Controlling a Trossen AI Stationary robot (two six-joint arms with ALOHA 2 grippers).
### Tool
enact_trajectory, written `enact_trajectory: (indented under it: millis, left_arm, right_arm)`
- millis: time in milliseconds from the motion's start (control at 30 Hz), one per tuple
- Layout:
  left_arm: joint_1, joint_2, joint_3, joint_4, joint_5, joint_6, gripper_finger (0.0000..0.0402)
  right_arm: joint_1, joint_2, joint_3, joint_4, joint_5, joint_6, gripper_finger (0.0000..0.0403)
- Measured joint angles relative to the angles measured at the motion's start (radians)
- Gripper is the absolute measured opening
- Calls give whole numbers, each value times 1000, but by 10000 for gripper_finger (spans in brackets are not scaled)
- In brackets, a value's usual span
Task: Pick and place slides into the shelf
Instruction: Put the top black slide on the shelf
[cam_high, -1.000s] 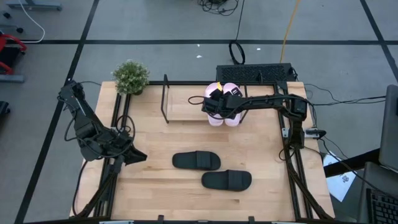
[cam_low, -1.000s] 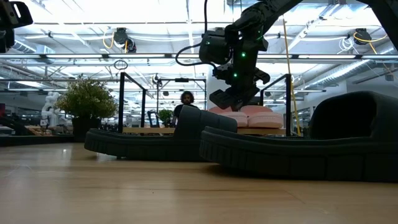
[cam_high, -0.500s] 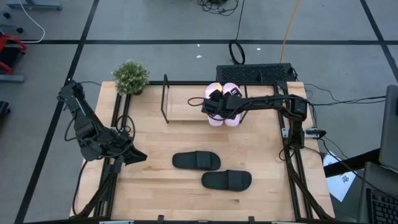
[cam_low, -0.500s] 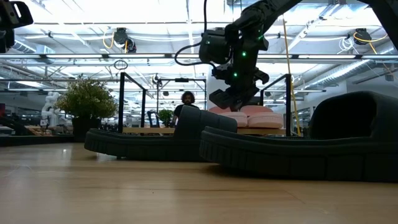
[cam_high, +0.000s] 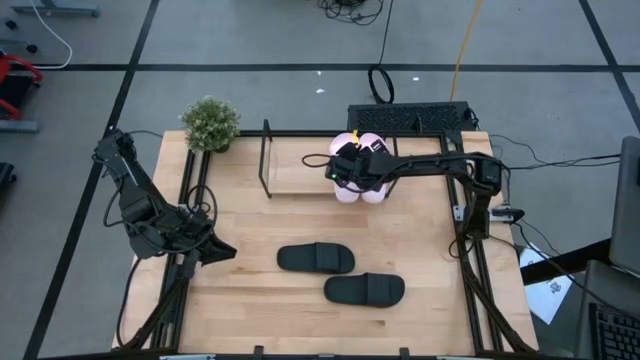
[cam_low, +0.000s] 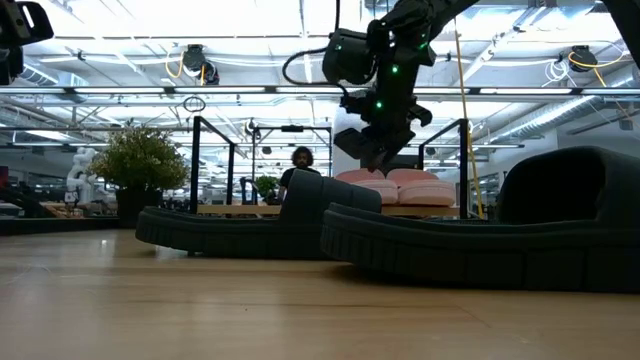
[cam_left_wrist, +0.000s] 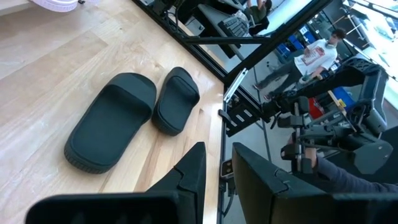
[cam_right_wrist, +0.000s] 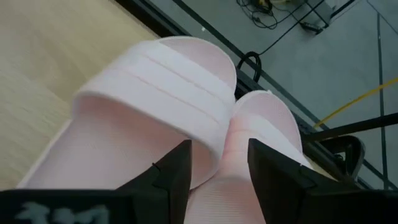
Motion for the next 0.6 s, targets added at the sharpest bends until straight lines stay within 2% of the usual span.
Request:
enact_trajectory:
  millis: [233, 467, 600]
  left_arm:
    - [0, 0, 0, 0, 0, 2, 74]
    - [0, 0, 0, 0, -14, 3, 74]
    - [0, 21, 0, 2, -18, 9, 74]
  right_arm:
    - [38, -61, 0, 5, 1, 1, 147]
    - [135, -150, 0, 60, -1, 9, 146]
    - [210, -202, 0, 116, -66, 1, 146]
